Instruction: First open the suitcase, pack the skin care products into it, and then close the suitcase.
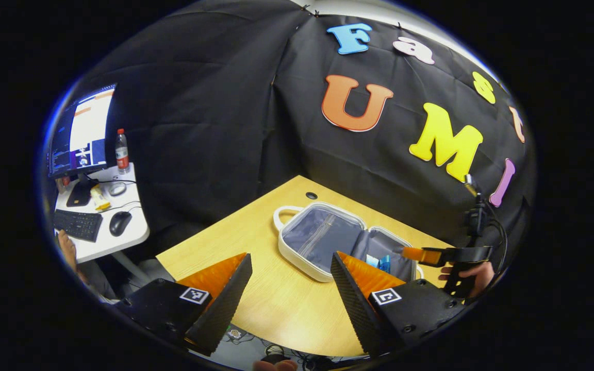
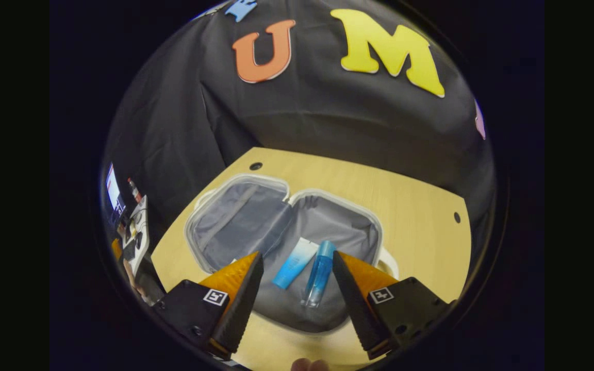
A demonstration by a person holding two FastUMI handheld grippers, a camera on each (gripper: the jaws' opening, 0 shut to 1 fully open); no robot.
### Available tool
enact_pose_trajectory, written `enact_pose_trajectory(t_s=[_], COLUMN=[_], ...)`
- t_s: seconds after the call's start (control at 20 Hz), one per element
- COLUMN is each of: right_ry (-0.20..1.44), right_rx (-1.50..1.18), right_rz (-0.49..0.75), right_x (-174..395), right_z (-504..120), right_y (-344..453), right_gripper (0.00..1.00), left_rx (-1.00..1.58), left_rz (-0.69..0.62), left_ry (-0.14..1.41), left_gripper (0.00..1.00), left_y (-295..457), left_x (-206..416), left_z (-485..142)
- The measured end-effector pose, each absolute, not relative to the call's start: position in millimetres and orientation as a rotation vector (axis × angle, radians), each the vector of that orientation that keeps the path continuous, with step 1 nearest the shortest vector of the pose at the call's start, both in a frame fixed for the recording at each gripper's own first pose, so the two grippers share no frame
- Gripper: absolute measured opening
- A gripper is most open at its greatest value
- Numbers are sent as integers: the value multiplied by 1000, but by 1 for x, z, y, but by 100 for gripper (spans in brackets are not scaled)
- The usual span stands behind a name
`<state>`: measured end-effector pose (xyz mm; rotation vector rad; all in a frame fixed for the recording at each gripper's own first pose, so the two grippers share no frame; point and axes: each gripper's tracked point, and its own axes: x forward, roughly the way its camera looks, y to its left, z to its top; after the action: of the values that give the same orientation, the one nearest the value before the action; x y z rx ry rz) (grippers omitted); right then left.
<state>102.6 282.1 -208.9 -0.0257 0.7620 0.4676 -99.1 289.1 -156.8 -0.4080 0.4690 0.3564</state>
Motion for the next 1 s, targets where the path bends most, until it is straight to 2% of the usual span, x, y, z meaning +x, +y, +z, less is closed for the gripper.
enact_pose_trajectory(t_s=[0.05, 0.4, 0.7, 0.85, 1.0], right_ry=[734, 550, 494, 477, 495], right_rx=[-27, -138, -210, -260, -266], right_rz=[461, 398, 354, 360, 352], right_x=[100, 78, 57, 43, 33], right_z=[-202, -142, -117, -108, -114], right_y=[276, 202, 177, 175, 172], right_gripper=[79, 81, 81, 80, 81], left_rx=[-446, -732, -859, -1017, -1057], left_rz=[327, 163, 151, 138, 135], left_ry=[467, 451, 471, 474, 482], left_gripper=[98, 98, 97, 96, 96], left_y=[292, 340, 395, 400, 399], left_x=[-89, 6, 71, 103, 121], left_z=[-171, -254, -303, -321, -331])
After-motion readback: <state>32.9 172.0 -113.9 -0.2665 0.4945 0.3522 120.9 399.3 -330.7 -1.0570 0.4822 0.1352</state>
